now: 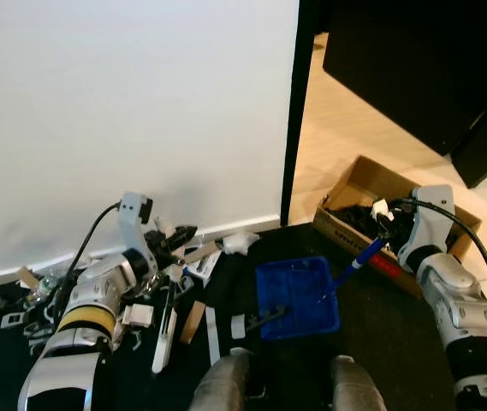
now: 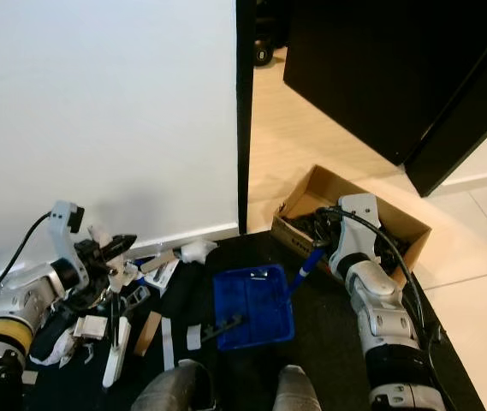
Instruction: Sweep floor
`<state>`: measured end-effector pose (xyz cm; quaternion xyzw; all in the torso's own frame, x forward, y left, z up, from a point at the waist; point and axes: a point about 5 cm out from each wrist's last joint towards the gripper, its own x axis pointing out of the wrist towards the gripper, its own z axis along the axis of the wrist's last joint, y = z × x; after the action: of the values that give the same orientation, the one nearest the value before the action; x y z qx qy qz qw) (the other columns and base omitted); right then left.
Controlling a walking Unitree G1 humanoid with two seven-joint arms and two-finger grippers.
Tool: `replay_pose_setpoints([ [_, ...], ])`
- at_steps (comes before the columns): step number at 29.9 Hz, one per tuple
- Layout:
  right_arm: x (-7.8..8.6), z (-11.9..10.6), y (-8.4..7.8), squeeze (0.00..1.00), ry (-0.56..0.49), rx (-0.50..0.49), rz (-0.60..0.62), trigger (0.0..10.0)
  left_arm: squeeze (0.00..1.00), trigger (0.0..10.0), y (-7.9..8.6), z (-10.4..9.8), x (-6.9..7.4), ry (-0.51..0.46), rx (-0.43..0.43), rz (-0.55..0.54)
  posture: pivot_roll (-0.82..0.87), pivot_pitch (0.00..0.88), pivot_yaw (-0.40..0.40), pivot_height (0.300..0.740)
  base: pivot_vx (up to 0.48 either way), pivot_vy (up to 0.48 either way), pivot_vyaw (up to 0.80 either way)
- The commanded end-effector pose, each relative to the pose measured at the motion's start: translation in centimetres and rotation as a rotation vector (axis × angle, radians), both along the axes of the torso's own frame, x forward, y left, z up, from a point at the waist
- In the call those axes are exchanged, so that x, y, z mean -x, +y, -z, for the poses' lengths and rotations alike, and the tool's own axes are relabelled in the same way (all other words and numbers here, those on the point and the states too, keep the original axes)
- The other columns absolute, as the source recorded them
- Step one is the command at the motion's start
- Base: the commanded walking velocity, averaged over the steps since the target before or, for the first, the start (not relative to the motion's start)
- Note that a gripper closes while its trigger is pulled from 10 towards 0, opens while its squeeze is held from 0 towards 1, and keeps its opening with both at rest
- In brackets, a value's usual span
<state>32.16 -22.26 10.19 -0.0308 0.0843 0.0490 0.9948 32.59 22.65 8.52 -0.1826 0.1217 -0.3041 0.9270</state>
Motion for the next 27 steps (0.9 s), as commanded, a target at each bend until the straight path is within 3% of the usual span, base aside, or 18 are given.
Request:
replay_pose_setpoints([
  [1,0.5,0.5,-0.4,0.00,0.029,0.007,0.001,10.0,0.00,10.0,-0.4,0.9,0.4,0.058,0.102,-0.017,-0.05,0.292,0.061,0.740,0.000,0.000,0.00],
  [3,0.5,0.5,-0.5,0.00,0.030,0.008,0.002,10.0,0.00,10.0,-0.6,0.7,0.2,0.060,0.142,-0.011,-0.05,0.293,0.059,0.740,0.000,0.000,0.00],
  [4,0.5,0.6,-0.5,0.00,0.033,0.008,0.003,10.0,0.00,10.0,-1.6,0.3,-0.2,0.078,0.255,0.017,-0.05,0.294,0.061,0.740,0.000,0.000,0.00],
  [9,0.4,0.6,-0.2,0.00,0.034,0.005,0.000,10.0,0.00,10.0,-3.5,0.2,-0.4,0.111,0.371,0.070,-0.04,0.293,0.067,0.740,0.000,0.000,0.00],
  [10,0.3,0.6,0.0,0.00,0.033,0.001,-0.001,10.0,0.00,10.0,-5.1,0.2,-0.4,0.128,0.414,0.112,-0.04,0.292,0.070,0.740,0.000,0.000,0.00],
  [11,0.3,0.6,0.0,0.00,0.033,0.001,-0.001,10.0,0.00,10.0,-5.1,0.2,-0.4,0.128,0.414,0.112,-0.04,0.292,0.070,0.740,0.000,0.000,0.00],
  [14,0.1,0.7,0.4,0.00,0.035,0.002,-0.015,10.0,0.00,10.0,-7.5,-0.3,-0.7,0.131,0.483,0.167,-0.04,0.290,0.074,0.740,0.000,0.000,0.00],
  [19,-0.4,0.4,0.7,0.00,0.031,0.011,-0.034,10.0,0.00,10.0,-9.0,-1.0,-1.0,0.118,0.513,0.210,-0.04,0.289,0.077,0.740,0.000,0.000,0.00],
  [20,-1.2,-0.2,1.3,0.00,0.019,0.033,-0.064,10.0,0.00,10.0,-10.0,-2.3,-1.5,0.089,0.554,0.235,-0.03,0.287,0.079,0.740,0.000,0.000,0.00],
  [27,-2.5,-0.7,2.8,0.00,0.018,0.051,-0.136,10.0,0.00,10.0,-10.6,-4.4,-2.3,0.030,0.602,0.248,-0.01,0.284,0.082,0.740,0.000,0.000,0.00],
])
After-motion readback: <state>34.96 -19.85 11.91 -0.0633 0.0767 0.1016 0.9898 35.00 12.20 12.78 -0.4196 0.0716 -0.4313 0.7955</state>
